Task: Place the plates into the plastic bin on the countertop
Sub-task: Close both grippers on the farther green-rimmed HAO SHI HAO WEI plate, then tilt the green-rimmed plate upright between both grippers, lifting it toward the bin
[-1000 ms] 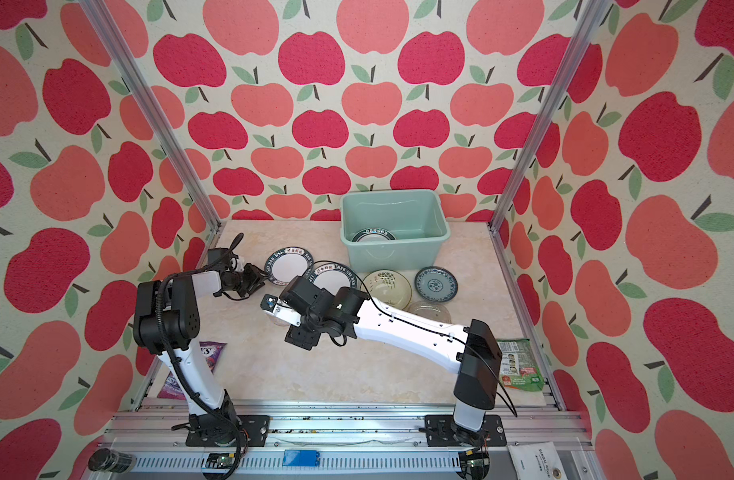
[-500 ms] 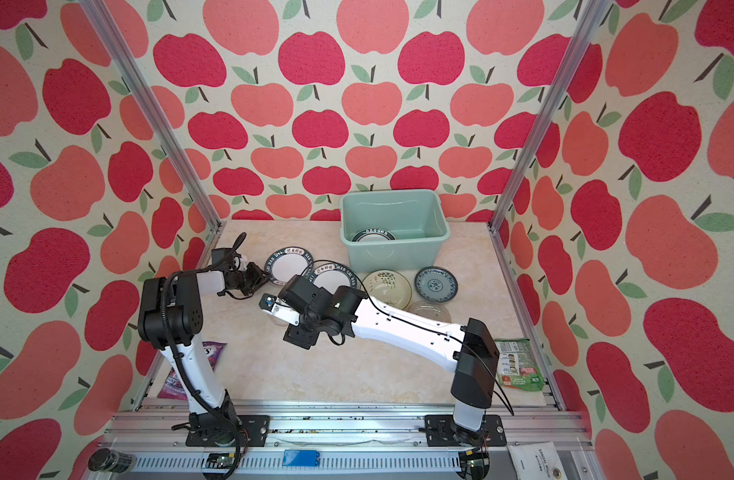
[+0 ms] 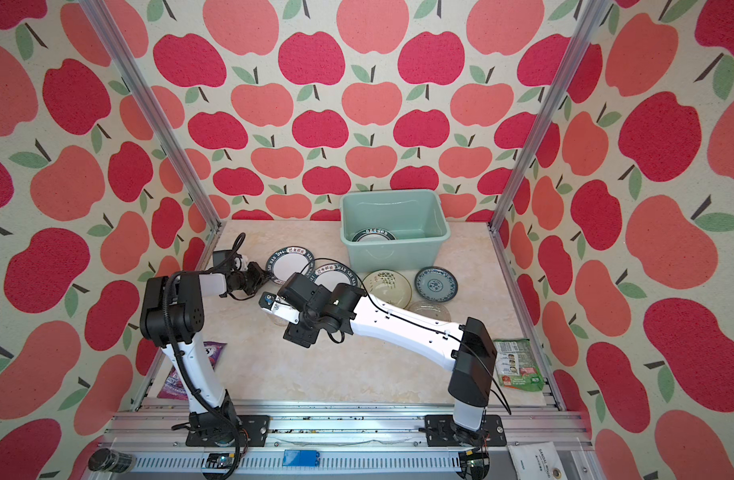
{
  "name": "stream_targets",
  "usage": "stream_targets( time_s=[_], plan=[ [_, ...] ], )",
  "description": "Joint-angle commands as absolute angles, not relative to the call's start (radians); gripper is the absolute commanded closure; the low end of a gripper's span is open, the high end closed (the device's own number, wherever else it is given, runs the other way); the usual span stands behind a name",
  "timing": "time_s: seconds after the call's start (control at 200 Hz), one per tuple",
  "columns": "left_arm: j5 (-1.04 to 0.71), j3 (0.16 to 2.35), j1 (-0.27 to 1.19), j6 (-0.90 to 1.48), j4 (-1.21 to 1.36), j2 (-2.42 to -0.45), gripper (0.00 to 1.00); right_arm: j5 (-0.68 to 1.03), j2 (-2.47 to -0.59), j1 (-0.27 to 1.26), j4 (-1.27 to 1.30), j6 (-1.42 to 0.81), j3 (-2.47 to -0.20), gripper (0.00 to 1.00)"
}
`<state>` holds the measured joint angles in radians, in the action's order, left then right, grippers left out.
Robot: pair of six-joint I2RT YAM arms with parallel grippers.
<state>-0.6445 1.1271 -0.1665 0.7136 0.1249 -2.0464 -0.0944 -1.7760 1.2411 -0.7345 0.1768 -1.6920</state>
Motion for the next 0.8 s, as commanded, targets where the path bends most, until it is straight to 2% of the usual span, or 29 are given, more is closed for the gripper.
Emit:
stream_targets(
  time_s=[0.0, 0.35, 0.52, 0.795],
  plan=[
    [-0.588, 1.086, -0.165, 0.71, 0.087, -2.046, 1.0, -0.081, -1.802, 1.236, -0.773, 0.164, -1.734, 0.26],
    [-0.643, 1.063, -0.212, 0.844, 0.22, -1.96, 1.0, -0.087, -1.813, 1.225, -0.769, 0.072, -1.776, 0.26],
    [-0.668, 1.051, -0.228, 0.892, 0.257, -1.93, 1.0, 0.009, -1.883, 1.163, -0.74, -0.113, -1.896, 0.26],
    [-0.684, 1.012, -0.238, 0.957, 0.276, -1.837, 1.0, 0.2, -2.07, 1.059, -0.631, -0.543, -2.126, 0.3]
  ],
)
